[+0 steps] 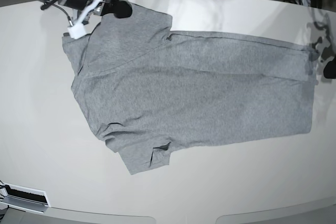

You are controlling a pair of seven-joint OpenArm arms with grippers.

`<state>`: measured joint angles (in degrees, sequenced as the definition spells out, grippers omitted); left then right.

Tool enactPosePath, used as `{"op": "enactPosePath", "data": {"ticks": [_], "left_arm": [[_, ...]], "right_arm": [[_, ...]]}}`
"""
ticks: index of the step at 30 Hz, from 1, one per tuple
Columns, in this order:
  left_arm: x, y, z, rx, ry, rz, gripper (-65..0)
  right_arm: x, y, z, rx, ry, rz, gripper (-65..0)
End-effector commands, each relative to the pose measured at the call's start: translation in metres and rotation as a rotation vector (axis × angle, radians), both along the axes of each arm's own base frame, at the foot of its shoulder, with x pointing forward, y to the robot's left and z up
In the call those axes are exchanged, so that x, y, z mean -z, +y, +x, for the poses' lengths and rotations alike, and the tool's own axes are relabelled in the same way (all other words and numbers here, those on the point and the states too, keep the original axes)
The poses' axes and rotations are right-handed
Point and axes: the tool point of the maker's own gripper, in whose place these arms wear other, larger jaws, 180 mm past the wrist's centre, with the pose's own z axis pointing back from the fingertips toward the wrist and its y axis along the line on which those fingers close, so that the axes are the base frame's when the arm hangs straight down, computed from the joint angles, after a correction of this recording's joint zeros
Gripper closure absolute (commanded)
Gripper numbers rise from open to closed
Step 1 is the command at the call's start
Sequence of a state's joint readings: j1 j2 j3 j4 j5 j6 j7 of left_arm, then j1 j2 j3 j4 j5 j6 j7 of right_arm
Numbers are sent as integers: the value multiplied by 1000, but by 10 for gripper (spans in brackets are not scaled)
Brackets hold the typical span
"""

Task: Layout the t-shirt on the table in an organized manner, then fold the t-shirt properly
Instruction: 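Lower the shirt shoulders onto the table with both grippers, then release the shirt and move both grippers to the shirt's side edges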

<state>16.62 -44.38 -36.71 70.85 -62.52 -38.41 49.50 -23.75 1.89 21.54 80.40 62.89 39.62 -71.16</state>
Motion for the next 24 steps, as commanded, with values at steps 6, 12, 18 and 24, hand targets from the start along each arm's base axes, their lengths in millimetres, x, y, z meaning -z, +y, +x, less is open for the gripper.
{"op": "enactPosePath", "data": {"ticks": [6, 12, 18, 24], "left_arm": [[-16, 4, 9, 8, -45, 10, -358], [-15, 3, 8, 11, -38, 10, -358], [-15, 3, 8, 11, -38, 11, -358], [-15, 3, 8, 11, -38, 11, -358]], "right_arm": [[-60, 13, 42, -59, -210, 99, 0], [-114, 13, 89, -104, -448, 40, 0], [-132, 12, 138, -91, -580, -51, 0], [-131, 32, 174, -191, -679, -231, 0]]}}
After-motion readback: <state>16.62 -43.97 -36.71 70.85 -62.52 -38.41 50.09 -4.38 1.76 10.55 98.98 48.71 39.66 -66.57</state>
